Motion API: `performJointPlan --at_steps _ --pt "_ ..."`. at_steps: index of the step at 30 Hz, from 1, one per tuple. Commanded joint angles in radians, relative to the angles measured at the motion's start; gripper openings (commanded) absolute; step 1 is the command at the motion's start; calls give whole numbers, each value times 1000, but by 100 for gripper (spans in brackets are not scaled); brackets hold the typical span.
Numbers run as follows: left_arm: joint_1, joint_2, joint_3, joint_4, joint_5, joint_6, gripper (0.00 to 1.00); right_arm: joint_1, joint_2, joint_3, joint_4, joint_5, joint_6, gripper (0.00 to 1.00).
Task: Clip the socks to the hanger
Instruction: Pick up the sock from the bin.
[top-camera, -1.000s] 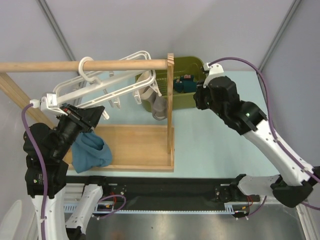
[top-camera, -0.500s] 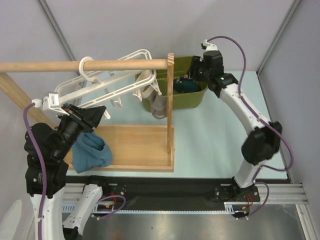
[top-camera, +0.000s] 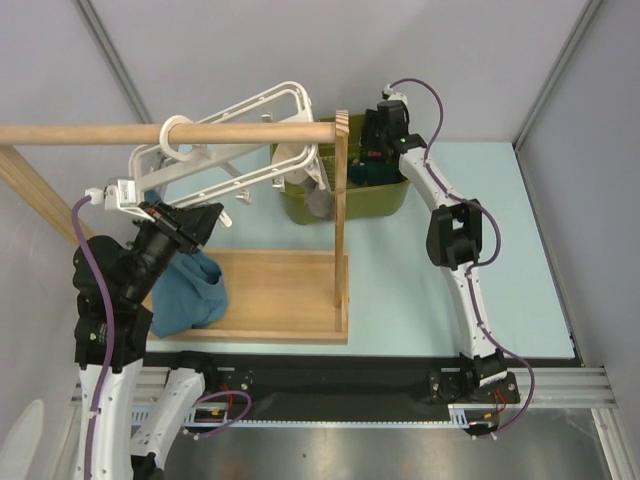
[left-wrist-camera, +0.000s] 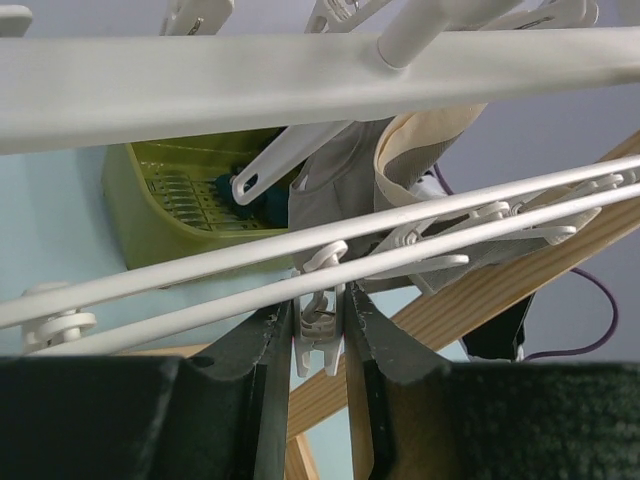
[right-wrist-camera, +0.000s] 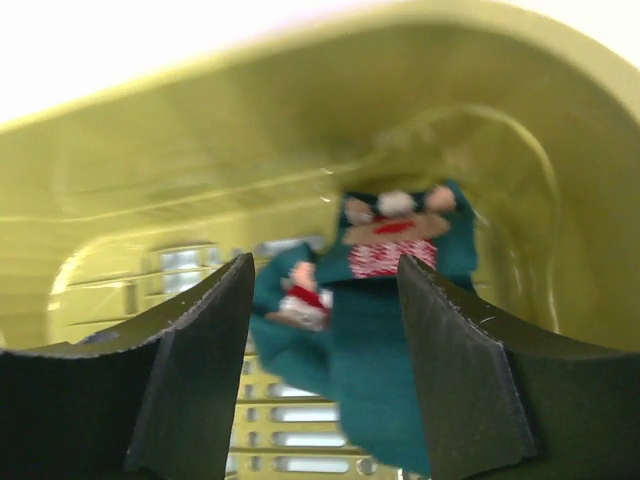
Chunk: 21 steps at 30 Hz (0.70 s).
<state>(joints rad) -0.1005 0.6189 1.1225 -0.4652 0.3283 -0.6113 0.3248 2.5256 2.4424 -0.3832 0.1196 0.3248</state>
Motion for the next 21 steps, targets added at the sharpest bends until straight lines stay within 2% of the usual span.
performJointPlan --at_steps 1,12,21 --pt "-13 28 -29 -79 29 5 0 -12 19 55 20 35 71 65" --pt "-13 36 -49 -90 -21 -62 0 -9 84 58 37 69 -47 60" --pt "-13 54 -33 -114 -32 -91 0 11 130 78 21 87 -66 57"
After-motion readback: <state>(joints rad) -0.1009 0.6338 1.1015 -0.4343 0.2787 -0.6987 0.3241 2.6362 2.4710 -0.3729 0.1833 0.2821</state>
